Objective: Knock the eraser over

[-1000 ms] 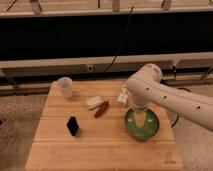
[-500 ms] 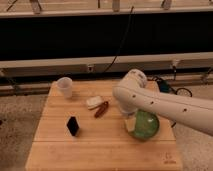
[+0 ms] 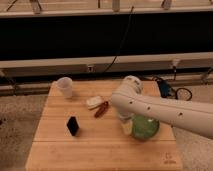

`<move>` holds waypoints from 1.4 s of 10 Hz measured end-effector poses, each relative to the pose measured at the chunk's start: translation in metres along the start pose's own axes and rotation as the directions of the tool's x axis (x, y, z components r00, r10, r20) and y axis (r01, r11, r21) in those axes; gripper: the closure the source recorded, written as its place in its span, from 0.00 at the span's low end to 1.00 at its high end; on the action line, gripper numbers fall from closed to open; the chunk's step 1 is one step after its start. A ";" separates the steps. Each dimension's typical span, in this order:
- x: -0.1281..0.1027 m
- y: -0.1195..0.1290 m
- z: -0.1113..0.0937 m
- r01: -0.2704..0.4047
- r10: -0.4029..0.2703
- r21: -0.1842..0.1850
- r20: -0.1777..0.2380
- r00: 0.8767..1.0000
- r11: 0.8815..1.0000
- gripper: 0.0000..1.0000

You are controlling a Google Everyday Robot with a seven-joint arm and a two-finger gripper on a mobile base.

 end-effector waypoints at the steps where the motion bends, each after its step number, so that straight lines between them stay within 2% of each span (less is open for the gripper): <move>1: -0.003 0.000 0.003 0.001 -0.001 0.002 -0.002 1.000 1.000 0.27; 3: -0.021 -0.004 0.009 0.021 -0.021 0.011 0.008 1.000 1.000 0.32; 4: -0.022 -0.002 0.012 0.024 -0.024 0.011 0.009 1.000 1.000 0.40; 6: -0.032 -0.002 0.018 0.037 -0.037 0.018 0.017 0.999 0.999 0.58; 8: -0.039 -0.003 0.023 0.051 -0.051 0.022 0.028 0.998 0.998 0.80; 10: -0.047 -0.006 0.030 0.080 -0.081 0.024 0.042 0.996 0.997 0.95; 14: -0.059 -0.012 0.044 0.131 -0.132 0.024 0.074 0.988 0.991 0.98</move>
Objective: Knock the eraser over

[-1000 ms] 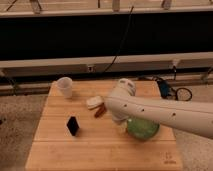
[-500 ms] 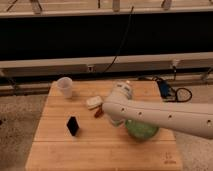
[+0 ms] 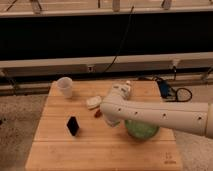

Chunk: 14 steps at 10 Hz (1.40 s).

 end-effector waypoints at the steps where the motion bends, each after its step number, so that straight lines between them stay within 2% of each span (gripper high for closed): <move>1: -0.004 -0.003 0.002 0.013 -0.013 -0.001 0.009 1.000 1.000 0.98; 4: -0.024 -0.014 0.013 0.061 -0.060 -0.008 0.037 0.998 0.998 0.98; 8: -0.037 -0.023 0.021 0.110 -0.109 -0.016 0.057 0.992 0.994 0.98; 14: -0.075 -0.047 0.035 0.192 -0.189 -0.027 0.086 0.978 0.981 0.98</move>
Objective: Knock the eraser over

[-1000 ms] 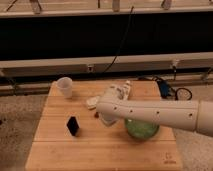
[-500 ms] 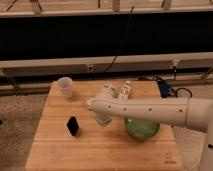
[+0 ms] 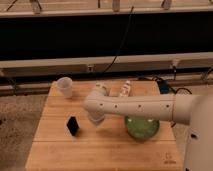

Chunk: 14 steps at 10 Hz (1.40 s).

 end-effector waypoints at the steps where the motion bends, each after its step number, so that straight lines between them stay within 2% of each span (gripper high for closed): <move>1: -0.005 -0.006 0.000 0.011 -0.011 0.000 0.001 1.000 1.000 0.98; 7: -0.038 -0.032 0.002 0.080 -0.080 0.005 0.004 0.997 0.997 0.98; 14: -0.057 -0.043 -0.001 0.131 -0.131 0.012 -0.007 0.991 0.991 0.98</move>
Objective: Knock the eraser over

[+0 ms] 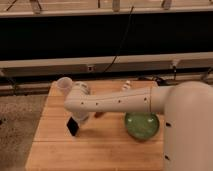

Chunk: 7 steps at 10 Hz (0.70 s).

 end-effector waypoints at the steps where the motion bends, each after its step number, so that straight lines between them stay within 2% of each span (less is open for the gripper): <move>1: -0.002 -0.001 -0.001 0.005 -0.005 0.002 -0.001 1.000 1.000 0.98; 7: -0.027 -0.010 -0.005 0.071 -0.071 0.004 -0.017 0.997 0.997 0.98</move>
